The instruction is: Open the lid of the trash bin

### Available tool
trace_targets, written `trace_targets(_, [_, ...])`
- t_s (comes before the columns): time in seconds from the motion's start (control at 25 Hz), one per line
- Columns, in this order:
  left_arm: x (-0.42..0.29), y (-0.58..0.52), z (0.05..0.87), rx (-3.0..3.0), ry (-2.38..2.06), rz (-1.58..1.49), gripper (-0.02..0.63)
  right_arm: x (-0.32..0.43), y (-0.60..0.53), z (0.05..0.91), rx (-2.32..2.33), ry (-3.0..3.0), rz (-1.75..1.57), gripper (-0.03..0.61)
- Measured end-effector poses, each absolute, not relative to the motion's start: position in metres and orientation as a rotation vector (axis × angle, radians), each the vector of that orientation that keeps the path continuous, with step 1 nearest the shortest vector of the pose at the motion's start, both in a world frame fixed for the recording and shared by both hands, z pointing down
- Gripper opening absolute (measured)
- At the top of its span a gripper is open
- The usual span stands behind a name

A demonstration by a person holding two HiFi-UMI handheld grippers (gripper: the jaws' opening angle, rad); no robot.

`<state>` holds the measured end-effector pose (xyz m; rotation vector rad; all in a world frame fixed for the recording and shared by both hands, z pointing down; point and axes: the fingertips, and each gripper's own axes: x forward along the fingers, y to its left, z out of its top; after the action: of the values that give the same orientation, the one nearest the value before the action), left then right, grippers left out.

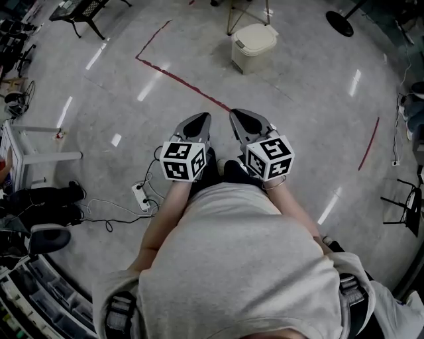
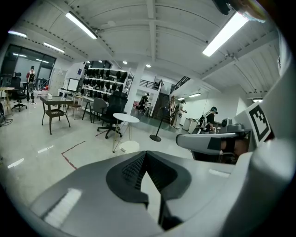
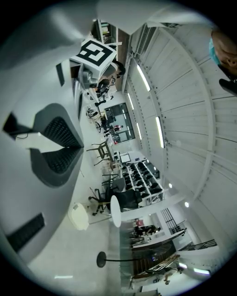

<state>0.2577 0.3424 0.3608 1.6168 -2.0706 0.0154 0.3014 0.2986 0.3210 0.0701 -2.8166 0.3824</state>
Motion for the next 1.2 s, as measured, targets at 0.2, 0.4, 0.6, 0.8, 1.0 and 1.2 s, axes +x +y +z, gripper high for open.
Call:
trace_targets(0.2, [0.229,0.318,0.362,1.638,-2.064,0.007,0.008,0.283,0.278,0.329,0.100,-2.804,0.405,0.008])
trace_targets(0.4, [0.187,0.290,0.374,1.664,-2.017,-0.005,0.009,0.245,0.244,0.341,0.179,-2.787,0.428,0.008])
trace_targets(0.6, [0.112,0.266,0.370,1.710,-1.986,0.015,0.008,0.166,0.219,0.339,0.222,-2.797,0.423,0.008])
trace_targets(0.8, [0.035,0.239,0.357,1.787,-1.925,0.015,0.009,0.093,0.199,0.326,0.302,-2.810,0.402,0.008])
trace_targets(1.0, [-0.006,0.218,0.355,1.863,-1.862,0.029,0.008,0.062,0.180,0.327,0.439,-2.800,0.430,0.008])
trace_targets(1.2, [-0.026,0.205,0.366,1.846,-1.802,0.006,0.008,0.049,0.153,0.335,0.529,-2.744,0.452,0.008])
